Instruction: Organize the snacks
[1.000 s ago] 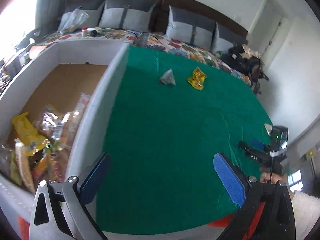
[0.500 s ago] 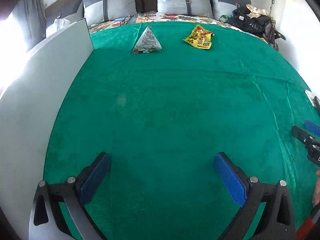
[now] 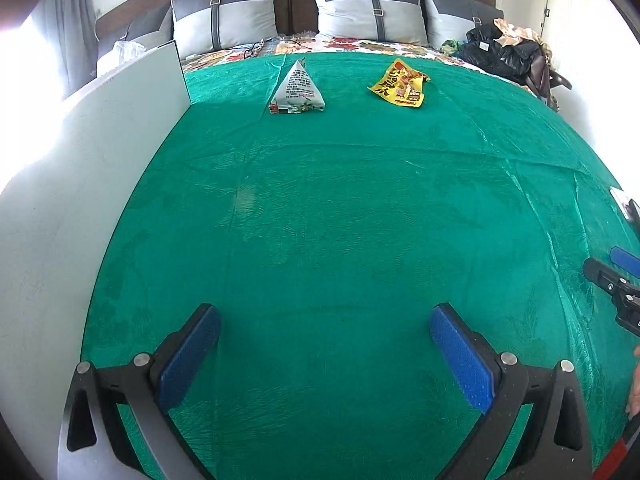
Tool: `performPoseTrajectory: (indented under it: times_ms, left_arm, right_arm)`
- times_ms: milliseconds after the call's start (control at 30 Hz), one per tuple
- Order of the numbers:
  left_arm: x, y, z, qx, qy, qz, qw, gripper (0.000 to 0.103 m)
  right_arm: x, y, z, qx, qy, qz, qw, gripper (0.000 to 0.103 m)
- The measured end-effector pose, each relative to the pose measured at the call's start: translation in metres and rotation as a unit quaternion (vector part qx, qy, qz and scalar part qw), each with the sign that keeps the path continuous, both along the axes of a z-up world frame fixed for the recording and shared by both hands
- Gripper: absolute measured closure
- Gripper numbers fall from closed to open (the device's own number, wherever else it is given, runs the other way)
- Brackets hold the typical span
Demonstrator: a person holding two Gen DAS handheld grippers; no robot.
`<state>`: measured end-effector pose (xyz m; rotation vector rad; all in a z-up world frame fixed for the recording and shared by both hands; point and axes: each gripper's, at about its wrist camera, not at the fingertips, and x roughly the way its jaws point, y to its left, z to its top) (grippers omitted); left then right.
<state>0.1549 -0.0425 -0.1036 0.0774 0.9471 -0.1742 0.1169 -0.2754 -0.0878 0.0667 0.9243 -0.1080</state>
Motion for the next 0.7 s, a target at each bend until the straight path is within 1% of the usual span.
performPoseTrajectory:
  times_ms: [67, 133, 200, 267, 367, 467, 567, 633, 667, 700]
  left_arm:
    - [0.001, 0.000, 0.000, -0.002, 0.001, 0.000, 1.0000, 0.000]
    - [0.010, -0.001, 0.001, -0.004, 0.007, -0.009, 0.9999, 0.000]
    - [0.033, -0.002, 0.004, -0.014, 0.014, -0.030, 0.9993, 0.000]
    - [0.063, -0.004, 0.006, -0.015, 0.017, -0.028, 0.9993, 0.000]
    - [0.119, -0.003, 0.007, -0.019, 0.015, -0.011, 0.9996, 0.000]
    - [0.167, -0.003, 0.003, -0.013, 0.017, 0.010, 0.9997, 0.001]
    - [0.202, -0.005, 0.001, -0.006, 0.015, 0.031, 0.9994, 0.001]
    - [0.216, -0.006, 0.000, -0.009, 0.012, 0.041, 0.9991, 0.001]
    - [0.220, -0.006, -0.001, -0.011, 0.008, 0.042, 0.9990, 0.004]
    - [0.218, -0.006, 0.000, -0.007, -0.003, 0.039, 0.9992, 0.018]
  right_arm:
    - [0.000, 0.000, 0.000, 0.000, 0.000, 0.000, 1.000, 0.019]
    - [0.000, 0.000, 0.000, 0.000, 0.000, 0.000, 1.000, 0.019]
    - [0.000, 0.000, 0.001, 0.001, 0.000, 0.000, 1.000, 0.019]
    - [-0.001, -0.001, -0.001, 0.000, 0.000, 0.000, 1.000, 0.019]
    - [-0.001, -0.001, 0.000, 0.001, 0.000, 0.000, 1.000, 0.019]
    - [-0.001, -0.001, 0.000, 0.001, 0.000, 0.000, 1.000, 0.019]
    - [-0.001, 0.000, 0.000, 0.001, 0.000, 0.000, 1.000, 0.018]
    - [-0.001, 0.000, -0.001, 0.001, 0.000, 0.000, 1.000, 0.018]
    - [-0.001, 0.000, 0.000, 0.001, 0.000, 0.000, 1.000, 0.018]
    - [-0.001, 0.000, -0.001, 0.001, 0.000, 0.000, 1.000, 0.018]
